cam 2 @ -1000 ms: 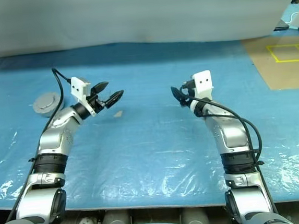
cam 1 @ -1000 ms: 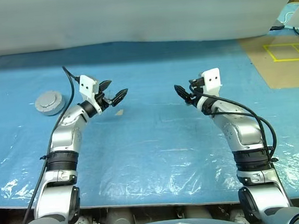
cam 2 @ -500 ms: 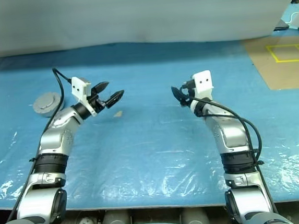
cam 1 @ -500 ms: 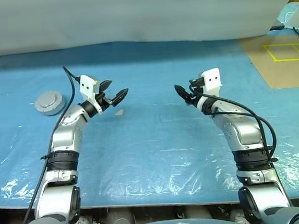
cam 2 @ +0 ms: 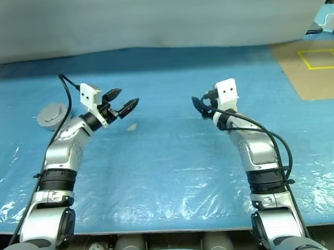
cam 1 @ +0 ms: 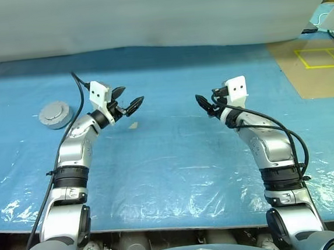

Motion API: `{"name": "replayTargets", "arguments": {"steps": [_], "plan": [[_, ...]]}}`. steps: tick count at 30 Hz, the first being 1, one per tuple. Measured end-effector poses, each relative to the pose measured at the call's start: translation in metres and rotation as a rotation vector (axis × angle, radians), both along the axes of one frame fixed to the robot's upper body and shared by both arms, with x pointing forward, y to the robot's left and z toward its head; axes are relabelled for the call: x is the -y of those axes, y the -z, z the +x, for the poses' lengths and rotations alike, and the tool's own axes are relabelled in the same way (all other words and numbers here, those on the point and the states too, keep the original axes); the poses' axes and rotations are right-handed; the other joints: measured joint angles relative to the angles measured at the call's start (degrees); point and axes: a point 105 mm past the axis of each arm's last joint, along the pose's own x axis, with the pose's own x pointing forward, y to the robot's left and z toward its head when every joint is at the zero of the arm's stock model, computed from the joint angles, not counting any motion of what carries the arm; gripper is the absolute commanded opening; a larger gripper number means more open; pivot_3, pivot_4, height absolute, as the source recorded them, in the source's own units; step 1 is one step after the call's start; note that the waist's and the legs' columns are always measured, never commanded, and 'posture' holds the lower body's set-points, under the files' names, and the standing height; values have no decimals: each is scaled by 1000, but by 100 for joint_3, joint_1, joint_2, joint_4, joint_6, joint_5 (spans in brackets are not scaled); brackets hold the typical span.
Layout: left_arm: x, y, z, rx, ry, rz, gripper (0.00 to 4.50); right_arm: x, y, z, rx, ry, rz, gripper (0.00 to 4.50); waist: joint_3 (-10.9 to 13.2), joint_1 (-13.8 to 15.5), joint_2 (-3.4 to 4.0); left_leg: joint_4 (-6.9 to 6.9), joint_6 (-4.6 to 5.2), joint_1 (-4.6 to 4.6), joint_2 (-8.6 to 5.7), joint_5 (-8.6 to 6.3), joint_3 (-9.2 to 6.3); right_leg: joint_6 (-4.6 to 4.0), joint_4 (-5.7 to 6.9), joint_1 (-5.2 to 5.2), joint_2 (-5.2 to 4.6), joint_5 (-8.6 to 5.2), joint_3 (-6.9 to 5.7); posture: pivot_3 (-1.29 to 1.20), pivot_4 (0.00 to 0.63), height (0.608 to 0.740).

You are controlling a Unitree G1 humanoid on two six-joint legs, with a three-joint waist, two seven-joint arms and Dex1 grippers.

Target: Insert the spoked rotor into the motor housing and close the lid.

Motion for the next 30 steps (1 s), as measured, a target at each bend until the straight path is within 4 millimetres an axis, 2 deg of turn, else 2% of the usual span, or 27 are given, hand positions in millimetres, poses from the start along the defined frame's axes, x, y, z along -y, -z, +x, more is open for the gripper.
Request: {"name": "replayTargets", "arguments": {"steps": [17,20,24,27,30], "plan": [[-6,-2,6,10,-69,25,4480,5,2,5,17,60,-20,3442,1,-1,2,-2,0,0,0,0,0,0,-2,0,0,0,0,0,150,740],[-16,2,12,7,-151,31,4480,10,1,6,43,102,-46,3442,1,-4,2,-1,0,0,0,0,0,0,-2,0,0,0,0,0,150,740],[-46,-1,19,2,-348,-14,4480,23,-1,3,103,199,-100,3442,1,-4,2,-3,-1,-3,0,0,0,1,-7,0,1,0,-1,0,150,740],[-58,-5,13,24,-412,-25,4480,20,2,-6,117,229,-66,3442,1,-9,2,-17,-1,-1,0,-1,0,1,-20,0,2,0,-1,0,150,740],[-70,9,5,-8,-494,-14,4480,17,1,-13,137,257,-67,3442,2,-11,3,-19,-1,-2,0,-1,0,2,-21,-1,2,0,-3,0,150,740]]}}
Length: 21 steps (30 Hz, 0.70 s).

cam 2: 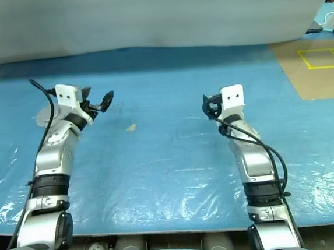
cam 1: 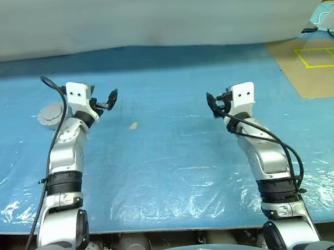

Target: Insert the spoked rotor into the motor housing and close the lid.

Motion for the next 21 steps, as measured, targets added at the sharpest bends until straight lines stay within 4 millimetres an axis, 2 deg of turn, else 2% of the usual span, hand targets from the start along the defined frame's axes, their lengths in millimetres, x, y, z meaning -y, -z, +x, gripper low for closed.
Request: {"name": "replayTargets", "arguments": {"steps": [4,7,10,21], "plan": [[-7,15,-15,-27,-95,-13,4480,3,-9,-8,46,50,-18,3442,0,-1,0,0,0,0,0,0,0,3,-4,1,-1,1,0,0,150,740],[5,25,-31,-41,-97,-27,4480,7,-4,-13,40,87,-29,3442,0,9,0,-3,0,-4,0,0,0,6,-13,1,-2,3,0,0,150,740],[19,30,-40,-62,-83,-46,4480,11,4,-16,17,105,-39,3442,1,-8,2,-3,0,-3,0,0,0,8,-17,0,0,3,3,0,150,740],[41,3,-27,-15,-52,-48,4480,9,-8,-10,51,110,-45,3442,2,-21,3,1,0,5,-5,0,10,22,-21,0,7,11,31,0,150,740]]}}
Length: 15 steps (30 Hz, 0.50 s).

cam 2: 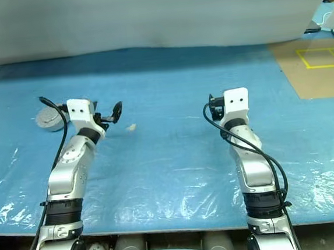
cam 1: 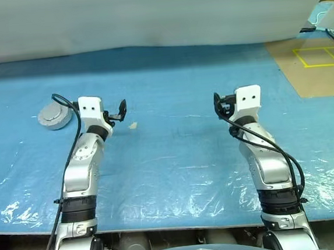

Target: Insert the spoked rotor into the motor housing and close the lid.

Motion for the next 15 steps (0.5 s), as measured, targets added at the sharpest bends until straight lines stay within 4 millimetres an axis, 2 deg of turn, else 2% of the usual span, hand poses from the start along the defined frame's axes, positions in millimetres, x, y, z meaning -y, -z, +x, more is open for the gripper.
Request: {"name": "replayTargets", "arguments": {"steps": [7,15], "plan": [[5,5,1,-34,0,-7,4480,1,2,1,-8,9,-7,3442,0,5,0,-5,0,-1,-1,0,0,1,-1,0,0,1,0,0,150,740],[10,-7,2,-8,1,-15,4480,2,3,1,-12,15,-13,3442,0,2,0,3,0,-1,-1,0,0,4,0,0,1,3,4,0,150,740]]}}
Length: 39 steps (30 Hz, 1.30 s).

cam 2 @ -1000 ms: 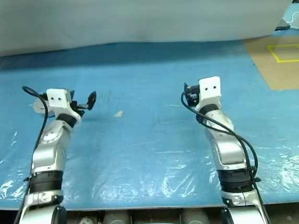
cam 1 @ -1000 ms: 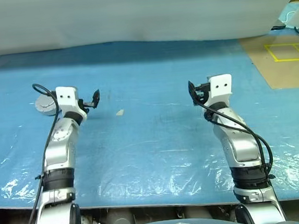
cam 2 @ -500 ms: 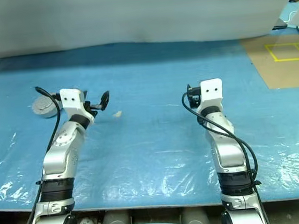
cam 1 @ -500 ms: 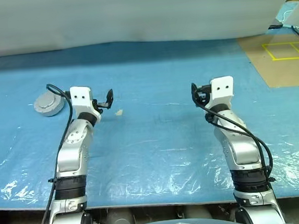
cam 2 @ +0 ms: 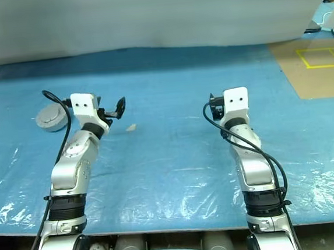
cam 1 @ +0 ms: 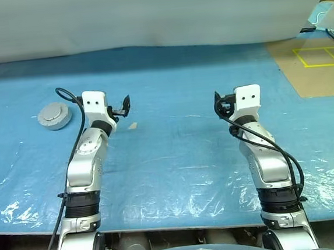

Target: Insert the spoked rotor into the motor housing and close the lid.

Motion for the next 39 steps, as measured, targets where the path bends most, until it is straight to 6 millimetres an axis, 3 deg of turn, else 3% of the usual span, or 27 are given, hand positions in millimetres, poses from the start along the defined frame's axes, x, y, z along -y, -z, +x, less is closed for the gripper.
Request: {"name": "replayTargets", "arguments": {"steps": [17,26,30,37,39], "plan": [[2,2,-1,1,2,-12,4480,1,3,2,-12,2,-9,3442,0,2,0,1,0,0,0,0,0,0,1,0,0,1,0,0,150,740],[-2,15,-1,-24,-16,-24,4480,-3,3,7,-20,-13,-15,3442,0,3,0,11,0,-1,0,0,0,1,9,0,-1,1,1,0,150,740],[6,11,-2,12,24,-27,3570,-3,0,7,-5,-30,-38,2494,0,12,0,12,1,-1,0,0,0,1,11,0,-1,1,1,0,150,740],[9,9,-2,54,58,-33,1153,-8,4,4,0,-57,-71,49,0,-3,0,14,1,1,0,0,0,1,17,0,-1,1,3,0,150,740],[9,12,-1,46,54,-39,445,-9,4,4,2,-58,-76,0,0,3,0,16,1,1,0,0,0,1,18,0,-1,1,3,0,150,740]]}}
